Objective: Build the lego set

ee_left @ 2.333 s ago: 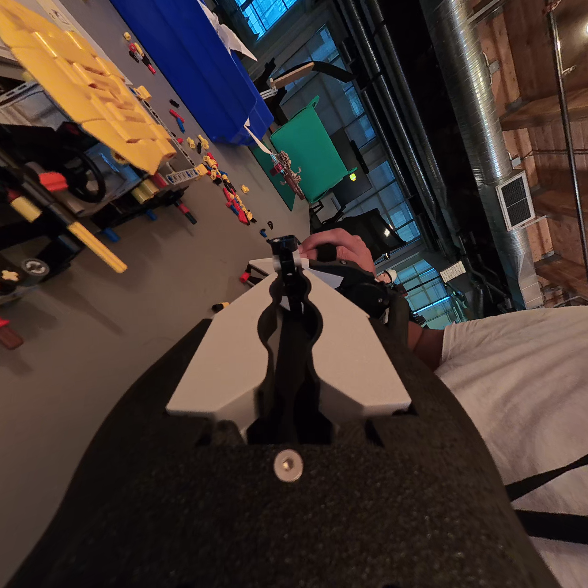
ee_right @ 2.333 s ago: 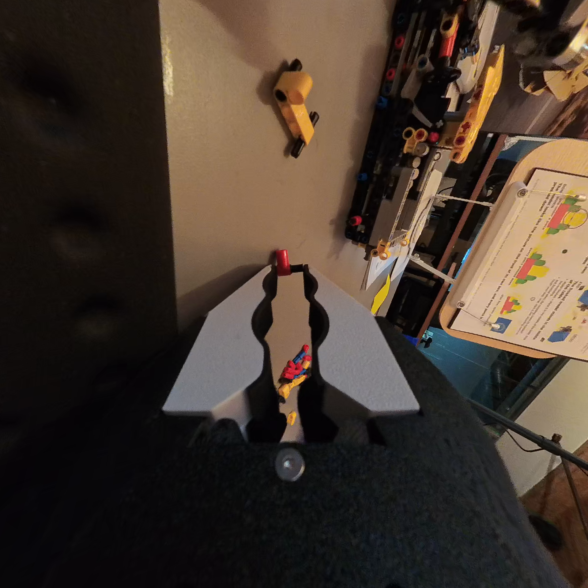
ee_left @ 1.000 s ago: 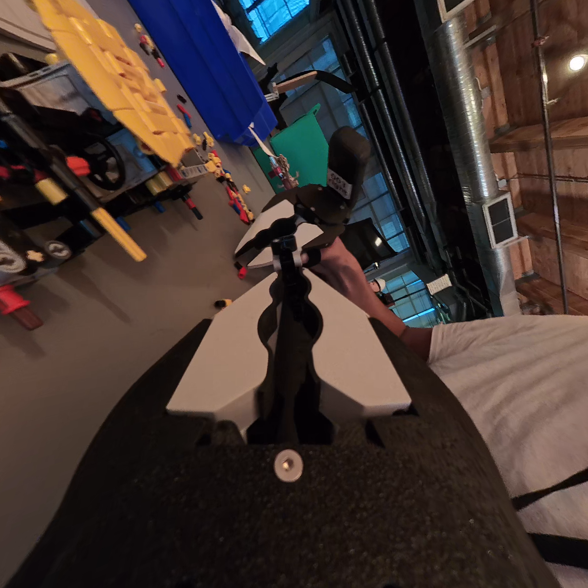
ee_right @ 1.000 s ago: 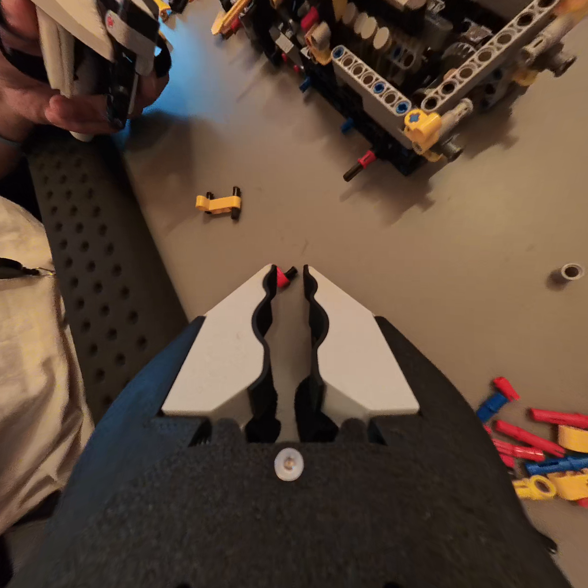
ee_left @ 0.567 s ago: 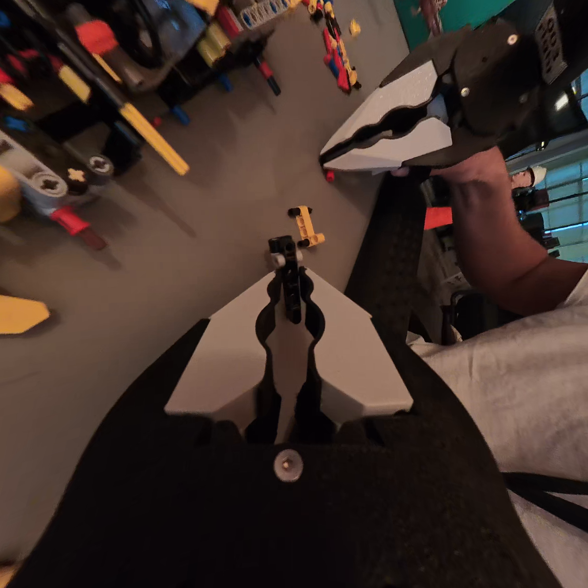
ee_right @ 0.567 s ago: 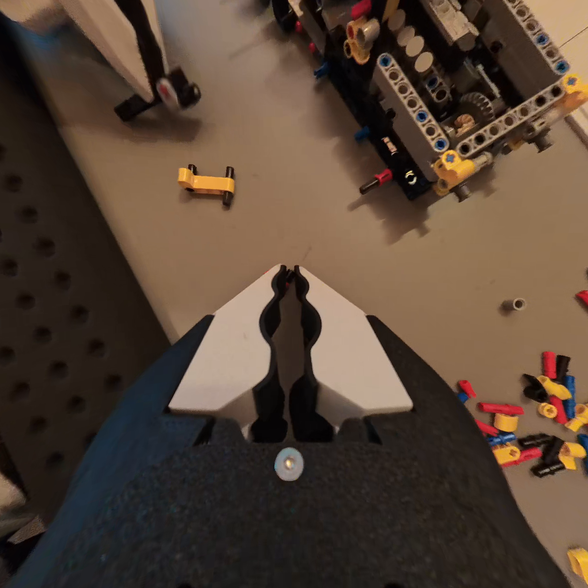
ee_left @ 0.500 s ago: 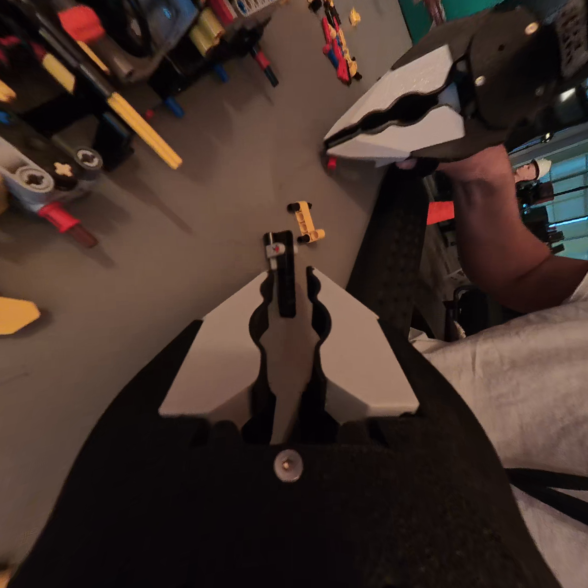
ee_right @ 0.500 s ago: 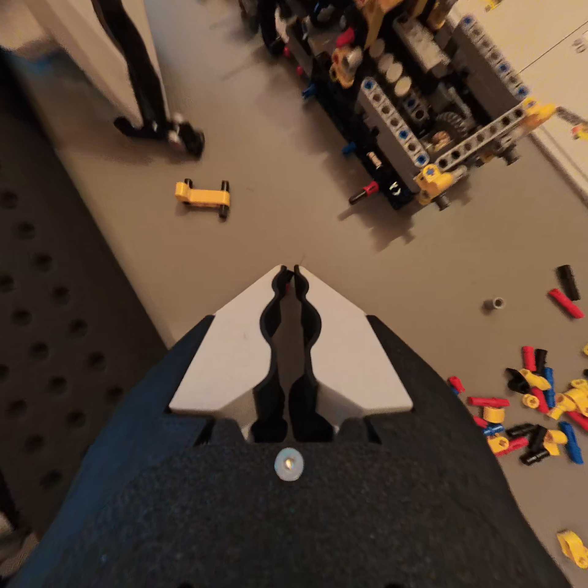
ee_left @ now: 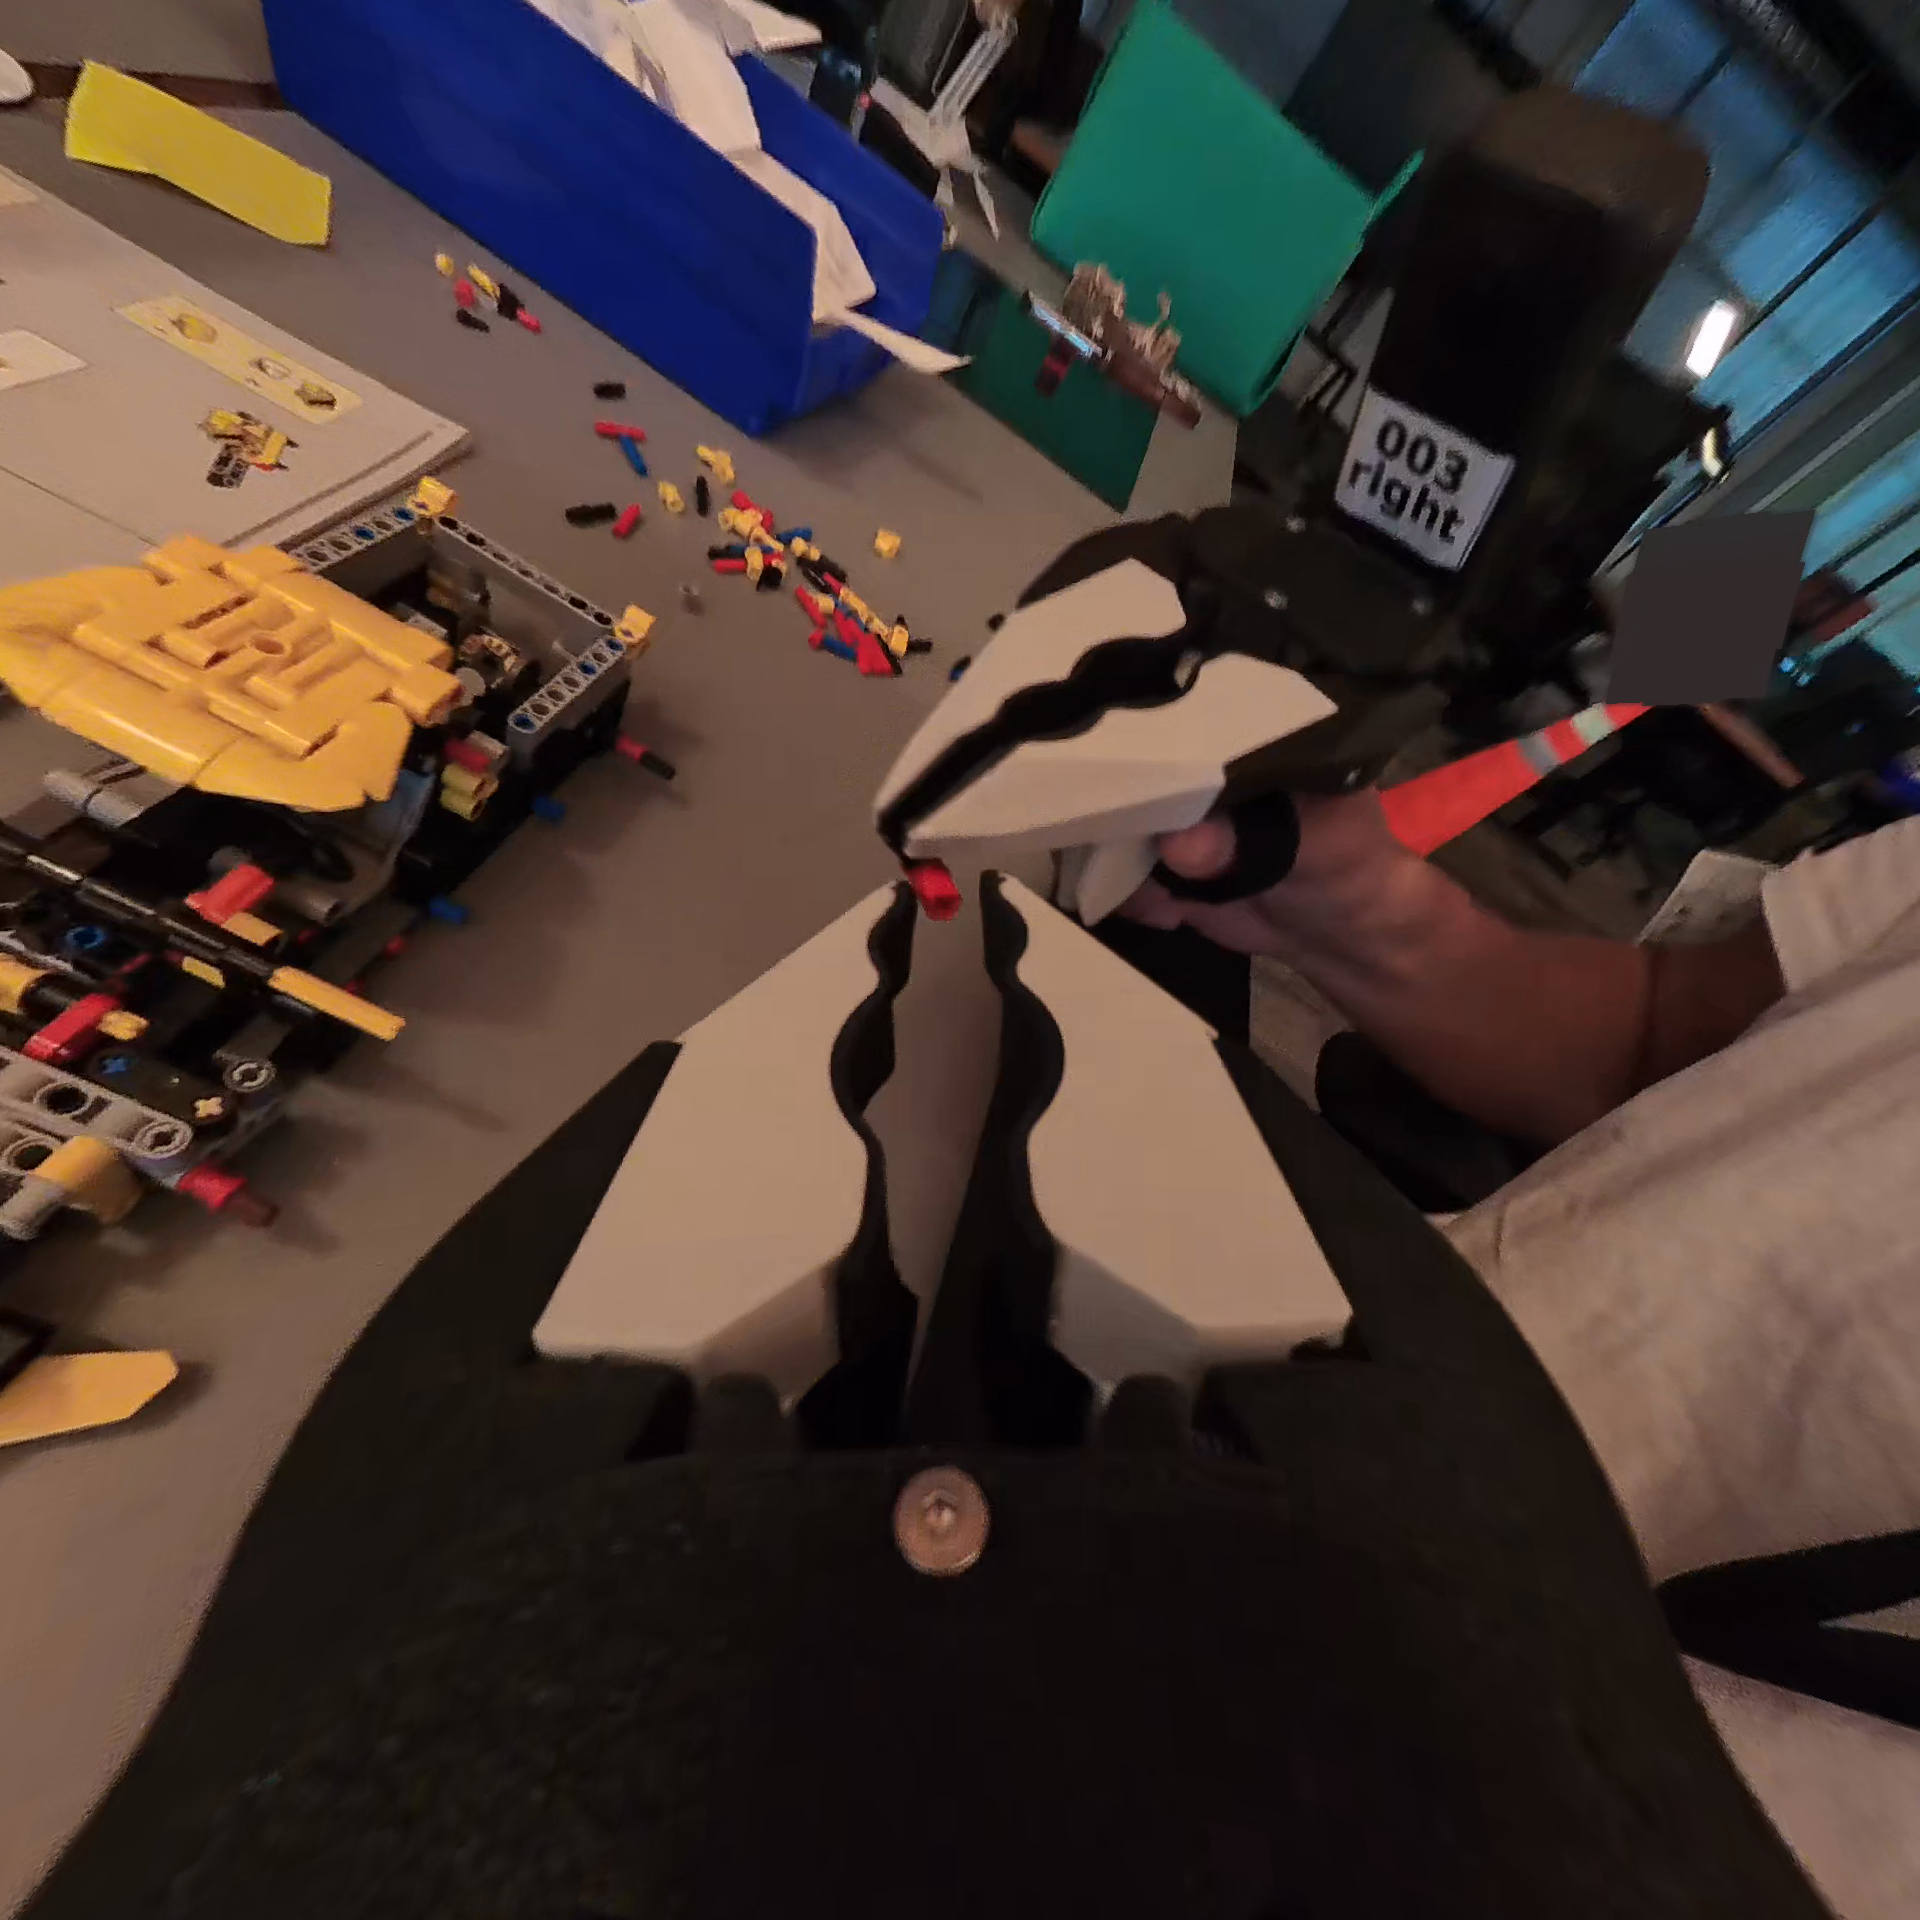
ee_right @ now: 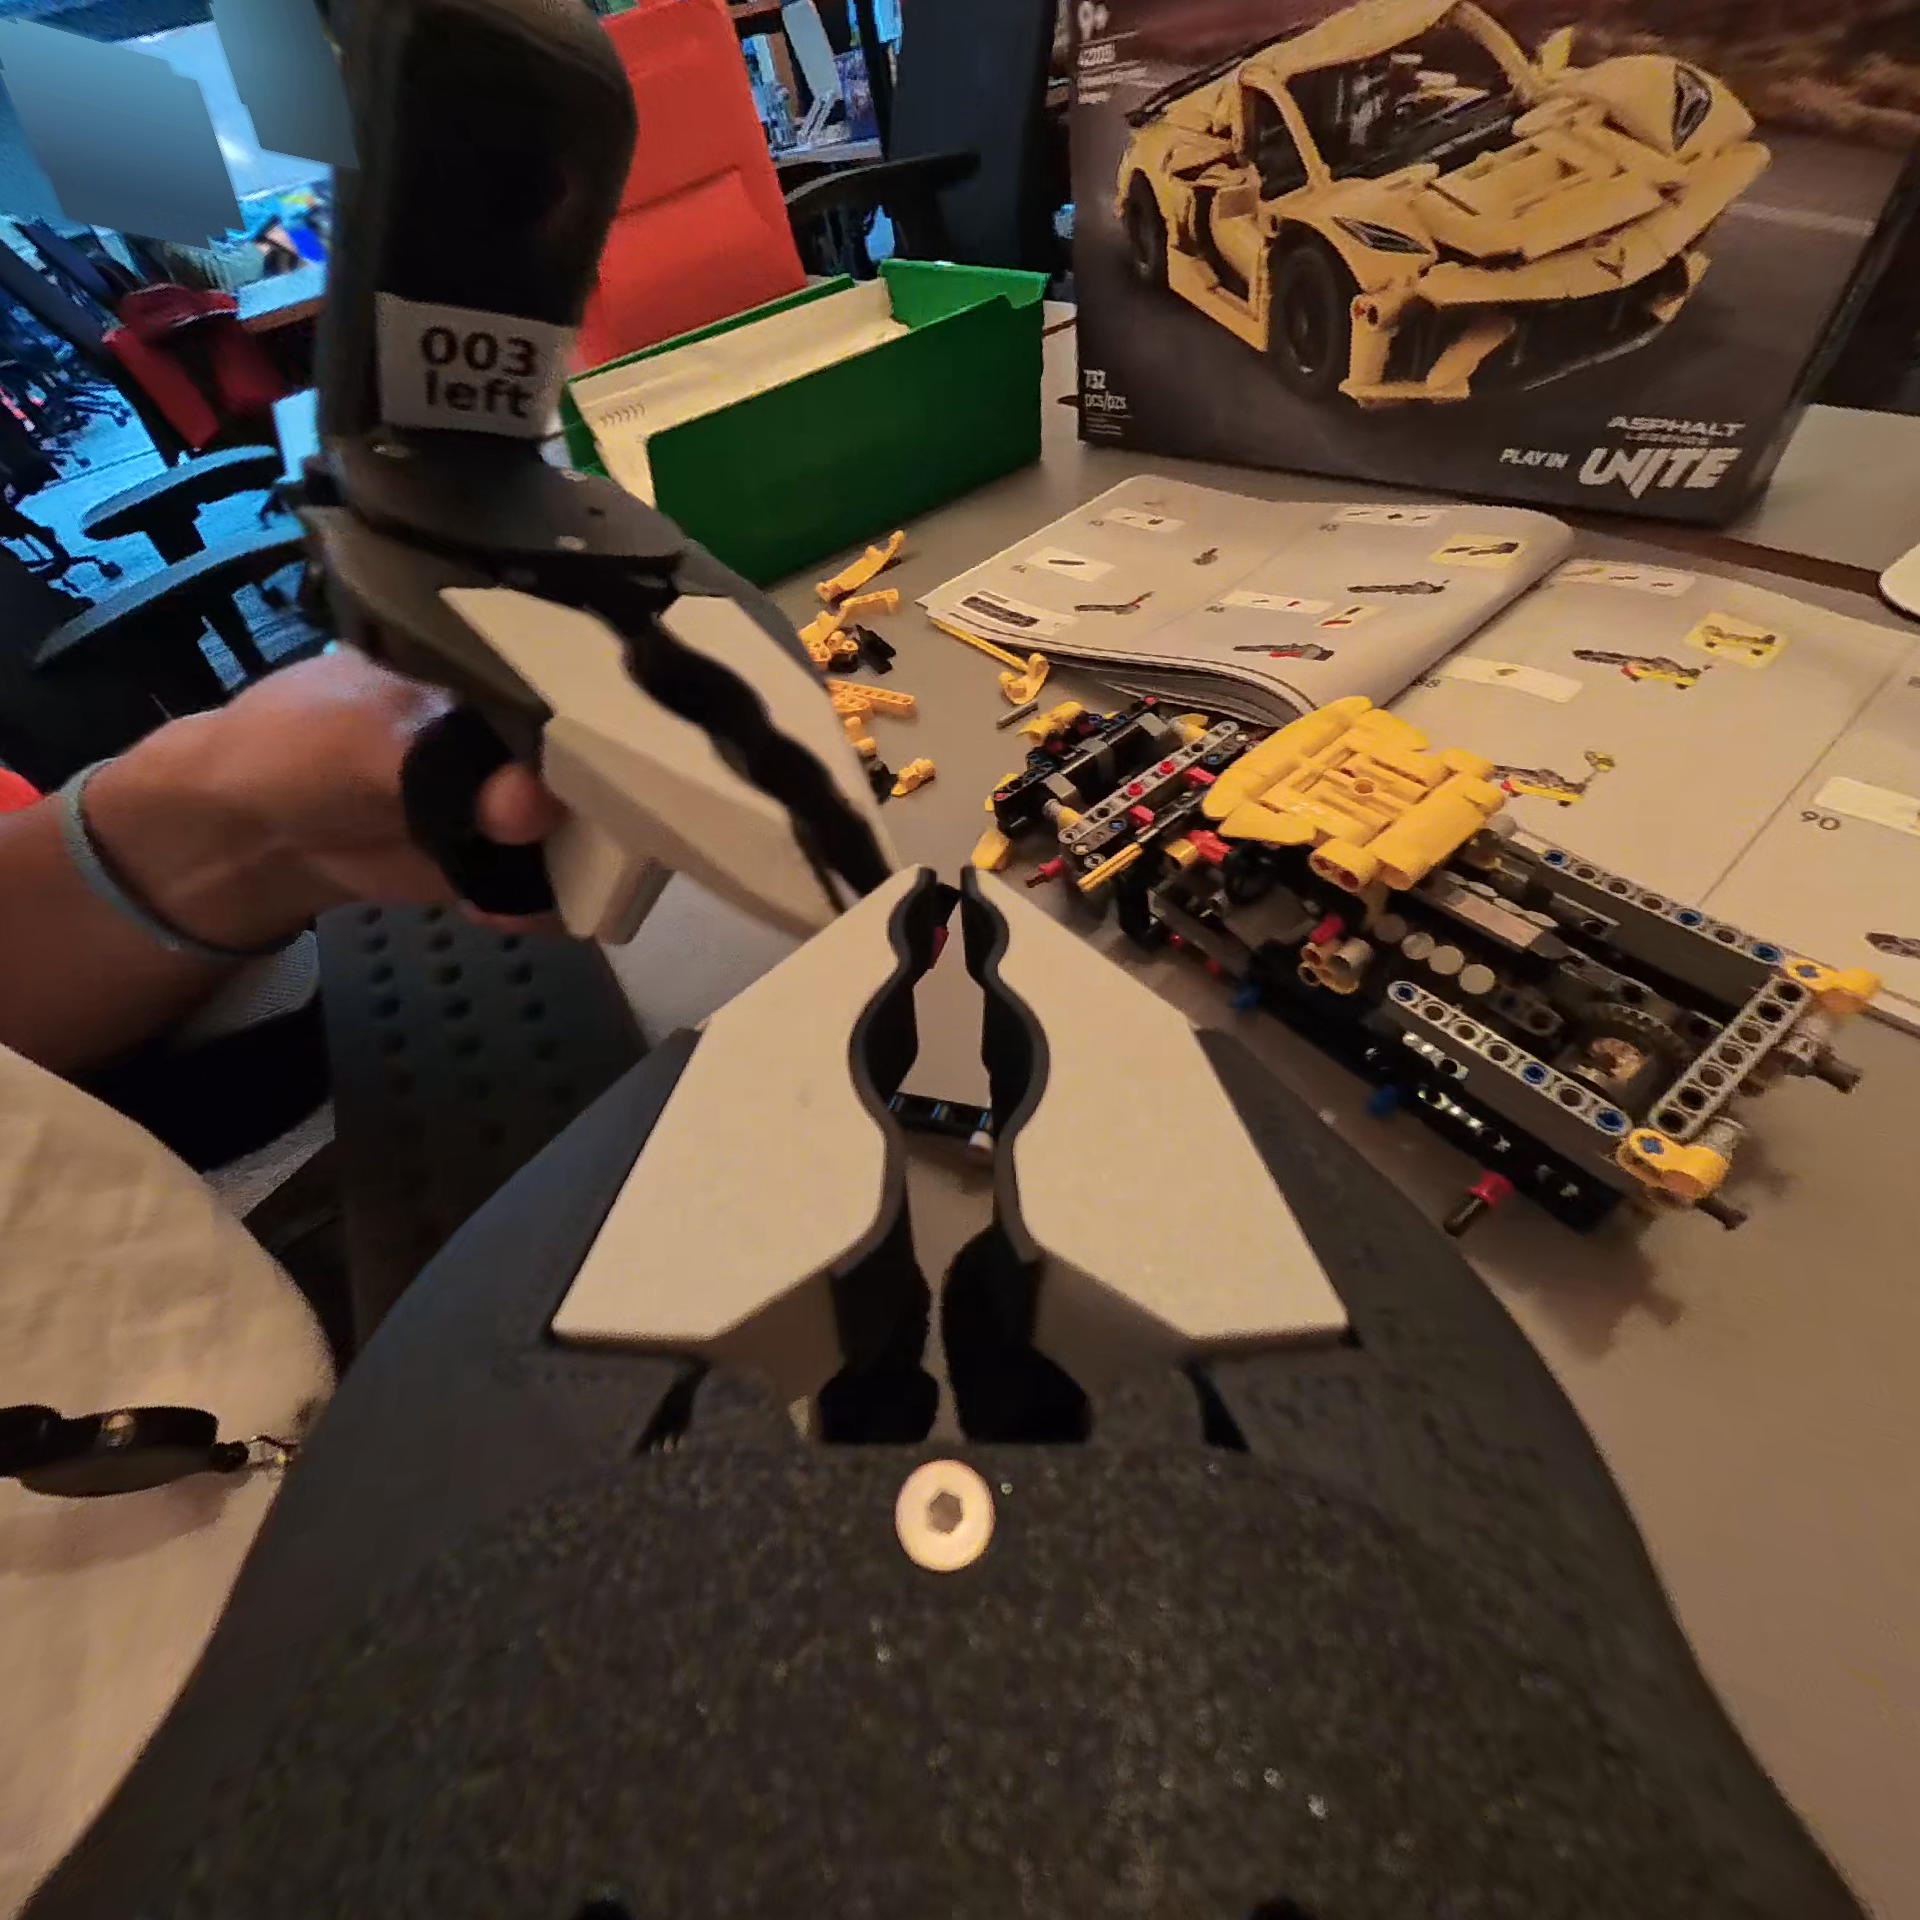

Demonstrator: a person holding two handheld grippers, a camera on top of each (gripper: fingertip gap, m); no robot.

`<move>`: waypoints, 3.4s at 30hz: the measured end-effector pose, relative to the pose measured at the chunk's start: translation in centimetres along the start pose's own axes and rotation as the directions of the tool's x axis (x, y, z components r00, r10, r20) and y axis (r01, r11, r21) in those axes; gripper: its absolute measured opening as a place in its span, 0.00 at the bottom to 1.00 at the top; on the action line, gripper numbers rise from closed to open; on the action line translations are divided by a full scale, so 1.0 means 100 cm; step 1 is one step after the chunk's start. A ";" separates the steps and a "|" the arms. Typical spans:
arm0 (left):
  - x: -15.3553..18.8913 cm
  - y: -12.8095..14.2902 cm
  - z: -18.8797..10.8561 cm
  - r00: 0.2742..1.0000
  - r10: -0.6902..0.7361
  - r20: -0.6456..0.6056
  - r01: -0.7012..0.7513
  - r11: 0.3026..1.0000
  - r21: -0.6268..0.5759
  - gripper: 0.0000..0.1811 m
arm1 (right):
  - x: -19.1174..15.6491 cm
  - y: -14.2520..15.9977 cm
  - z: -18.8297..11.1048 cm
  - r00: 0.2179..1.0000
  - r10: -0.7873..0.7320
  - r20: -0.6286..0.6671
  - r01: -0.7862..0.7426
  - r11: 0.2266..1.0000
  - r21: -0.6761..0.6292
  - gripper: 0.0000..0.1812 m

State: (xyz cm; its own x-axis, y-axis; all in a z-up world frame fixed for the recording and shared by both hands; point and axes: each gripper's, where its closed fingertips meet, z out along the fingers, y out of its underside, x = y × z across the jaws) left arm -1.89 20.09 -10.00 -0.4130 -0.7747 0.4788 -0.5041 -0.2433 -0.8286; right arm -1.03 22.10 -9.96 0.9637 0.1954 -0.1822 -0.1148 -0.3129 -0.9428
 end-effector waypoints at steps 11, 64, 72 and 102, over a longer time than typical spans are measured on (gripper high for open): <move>0.005 0.008 0.004 0.999 0.023 -0.024 -0.023 0.999 -0.023 0.04 | -0.008 0.000 -0.003 1.000 0.004 0.016 -0.004 1.000 0.006 0.02; -0.058 0.090 0.018 0.988 0.143 -0.061 -0.150 0.773 -0.617 0.08 | -0.035 0.040 -0.071 0.916 0.302 0.263 -0.327 0.943 0.056 0.03; -0.013 -0.001 0.007 0.872 -0.333 -0.357 0.334 0.941 -0.062 0.08 | -0.015 0.012 -0.077 0.978 0.188 0.087 -0.206 0.936 0.286 0.03; 0.014 -0.050 -0.025 0.539 -0.391 -0.746 0.780 0.566 0.267 0.04 | -0.027 -0.040 -0.029 0.822 -0.267 -0.502 0.444 0.854 0.272 0.03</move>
State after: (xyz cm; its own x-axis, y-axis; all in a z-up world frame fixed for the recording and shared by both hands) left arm -1.86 21.72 -4.47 -0.5911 0.1126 0.7987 -0.4046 -0.8980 -0.1728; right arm -2.45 20.16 -4.93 0.9443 -0.2227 0.2424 0.2640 0.0728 -0.9618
